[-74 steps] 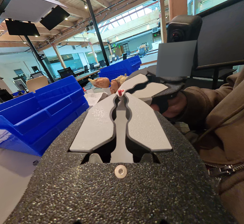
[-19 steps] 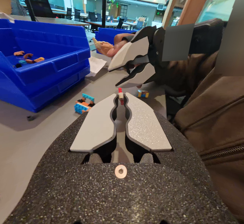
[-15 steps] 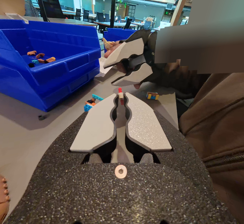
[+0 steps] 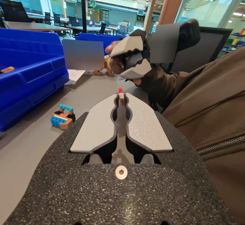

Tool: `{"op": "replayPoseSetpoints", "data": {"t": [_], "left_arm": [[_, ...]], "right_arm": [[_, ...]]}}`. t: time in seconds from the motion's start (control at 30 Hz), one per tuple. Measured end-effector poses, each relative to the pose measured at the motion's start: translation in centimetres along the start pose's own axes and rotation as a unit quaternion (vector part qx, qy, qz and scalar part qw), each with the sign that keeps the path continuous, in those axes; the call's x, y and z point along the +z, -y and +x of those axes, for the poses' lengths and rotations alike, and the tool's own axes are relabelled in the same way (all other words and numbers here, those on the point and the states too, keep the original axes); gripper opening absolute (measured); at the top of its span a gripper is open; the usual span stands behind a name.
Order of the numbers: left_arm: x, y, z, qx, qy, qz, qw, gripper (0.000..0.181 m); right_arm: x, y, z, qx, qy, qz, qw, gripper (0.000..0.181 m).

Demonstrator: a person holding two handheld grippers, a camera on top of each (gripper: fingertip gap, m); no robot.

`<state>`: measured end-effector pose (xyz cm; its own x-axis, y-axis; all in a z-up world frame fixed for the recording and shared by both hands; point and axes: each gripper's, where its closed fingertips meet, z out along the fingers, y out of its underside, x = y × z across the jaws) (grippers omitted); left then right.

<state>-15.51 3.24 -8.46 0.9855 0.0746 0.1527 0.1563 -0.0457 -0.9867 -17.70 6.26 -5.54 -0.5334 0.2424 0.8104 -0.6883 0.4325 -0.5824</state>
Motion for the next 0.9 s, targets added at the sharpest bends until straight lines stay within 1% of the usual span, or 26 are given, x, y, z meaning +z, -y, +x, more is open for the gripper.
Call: {"op": "replayPoseSetpoints", "data": {"t": [0.1,0.17,0.27,0.33,0.4,0.5,0.63,0.77,0.9], "left_arm": [[-0.3,2.1,0.1,0.026,0.000,-0.016,1.000,0.007],[-0.4,4.1,-0.3,0.046,0.005,-0.016,0.999,0.007],[-0.1,6.6,-1.2,0.062,0.011,0.001,0.998,0.008],[0.4,7.2,-1.7,0.060,0.005,0.006,0.998,0.008],[1.0,7.0,-2.2,0.048,-0.008,0.006,0.999,0.008],[1.5,5.2,-3.0,0.010,-0.033,-0.011,0.999,0.007],[1.2,2.5,-3.5,-0.051,-0.059,-0.047,0.996,0.008],[0.7,1.2,-3.7,-0.057,-0.061,-0.079,0.993,0.008],[0.7,0.8,-3.7,-0.063,-0.073,-0.097,0.991,0.007]], "right_arm": [[-1.5,1.2,-0.5,0.003,-0.016,0.032,0.999,0.024],[-1.9,1.8,-0.4,-0.003,-0.016,0.048,0.999,0.024],[-1.3,1.9,0.8,-0.023,-0.008,0.051,0.998,0.026],[-0.6,2.2,1.8,-0.036,0.008,0.061,0.997,0.028],[0.1,2.4,2.5,-0.051,0.036,0.070,0.996,0.031],[1.4,1.7,2.9,-0.061,0.083,0.073,0.992,0.037],[2.9,0.1,1.3,-0.048,0.151,0.081,0.984,0.042],[3.4,-1.0,-1.0,-0.030,0.188,0.086,0.978,0.041],[3.2,-1.7,-2.2,-0.050,0.197,0.071,0.977,0.041]]}}
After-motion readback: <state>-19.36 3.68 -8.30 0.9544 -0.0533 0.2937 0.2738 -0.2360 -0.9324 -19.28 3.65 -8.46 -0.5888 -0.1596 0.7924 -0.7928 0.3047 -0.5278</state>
